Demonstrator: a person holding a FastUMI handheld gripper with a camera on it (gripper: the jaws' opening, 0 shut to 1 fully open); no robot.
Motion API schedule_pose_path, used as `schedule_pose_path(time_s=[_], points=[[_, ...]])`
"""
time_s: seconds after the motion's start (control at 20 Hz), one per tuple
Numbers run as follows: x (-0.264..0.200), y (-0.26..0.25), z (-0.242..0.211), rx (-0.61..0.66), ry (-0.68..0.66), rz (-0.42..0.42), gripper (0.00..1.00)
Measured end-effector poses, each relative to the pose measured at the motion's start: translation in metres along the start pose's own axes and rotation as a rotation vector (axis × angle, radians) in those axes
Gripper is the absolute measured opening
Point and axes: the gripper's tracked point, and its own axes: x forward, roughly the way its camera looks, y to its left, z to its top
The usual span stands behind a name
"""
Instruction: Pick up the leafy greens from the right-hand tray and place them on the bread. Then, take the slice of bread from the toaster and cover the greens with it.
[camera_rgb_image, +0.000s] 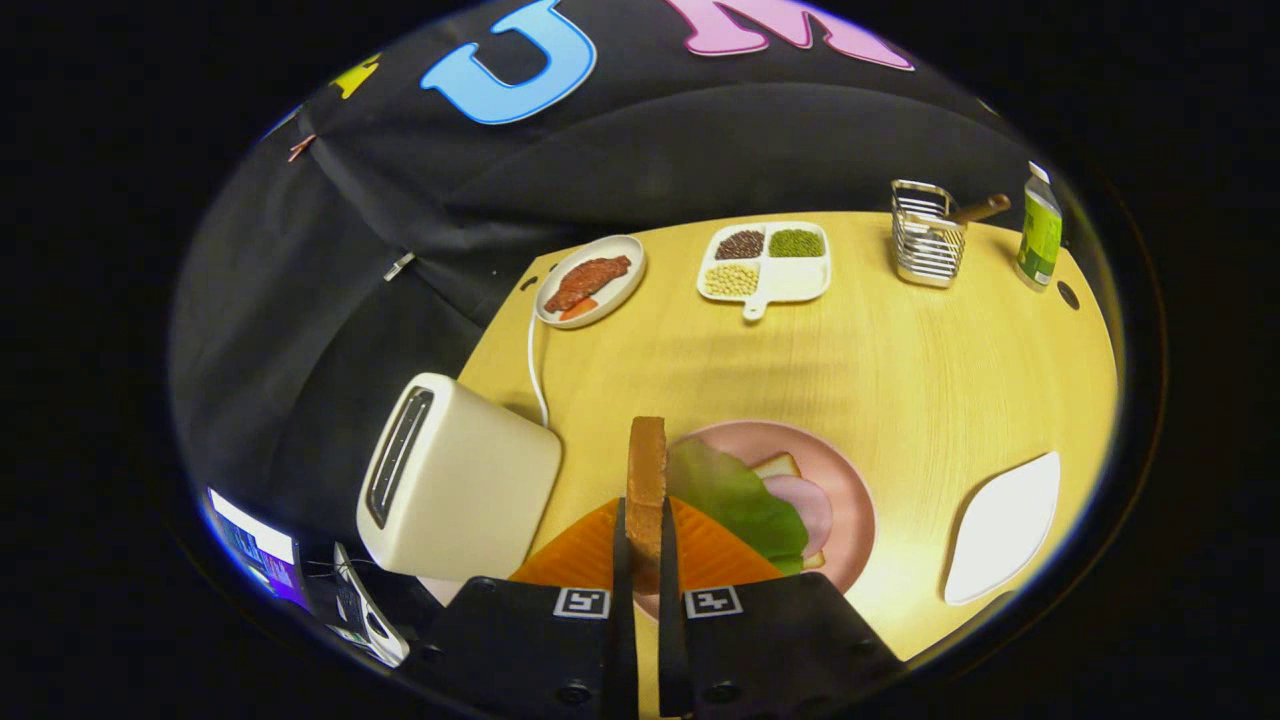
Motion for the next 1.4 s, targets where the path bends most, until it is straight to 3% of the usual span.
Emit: schedule_pose_path(time_s=[0.2,0.3,0.6,0.65,0.75,1.1,1.4], points=[[0.002,-0.029,0.000,0.033,-0.009,-0.050,0.13],[-0.001,-0.047,-0.005,0.025,-0.004,-0.107,0.19],[-0.015,-0.082,-0.014,0.007,-0.022,-0.198,0.62],[-0.019,-0.083,-0.012,0.012,-0.036,-0.197,0.79],[-0.030,-0.084,-0.010,0.004,-0.064,-0.199,0.98],[-0.109,-0.086,0.028,-0.148,-0.264,-0.238,0.99],[-0.219,-0.080,0.082,-0.225,-0.565,-0.291,0.99]])
